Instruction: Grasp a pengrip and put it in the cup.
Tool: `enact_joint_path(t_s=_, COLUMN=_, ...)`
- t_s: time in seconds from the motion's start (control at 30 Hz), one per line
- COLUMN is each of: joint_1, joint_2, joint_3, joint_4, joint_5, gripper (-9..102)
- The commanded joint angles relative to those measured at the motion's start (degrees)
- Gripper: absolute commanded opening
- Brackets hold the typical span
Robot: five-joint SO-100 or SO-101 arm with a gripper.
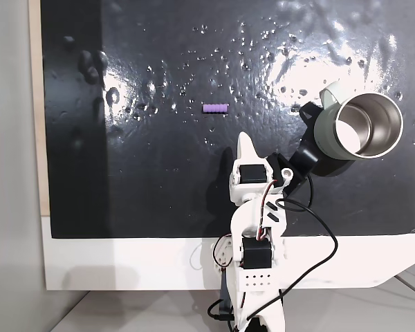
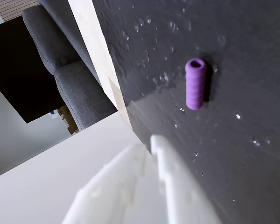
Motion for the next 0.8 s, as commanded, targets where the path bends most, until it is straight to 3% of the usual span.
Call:
enact_joint_path(t_s=0.0, joint_1=0.0, joint_2=0.7, joint_3=2.9, joint_4=-2.0, joint_5=-1.2, gripper=0)
enact_joint_path(t_s=0.43, joint_1=0.3, joint_2=0.7, joint_3=2.9, joint_4=-2.0, joint_5=-1.8, gripper=0)
enact_joint_path(t_s=0.77, joint_1=-3.1, joint_2=-4.8, joint_3=-18.3, joint_4=11.2, joint_5=-4.0, gripper=0)
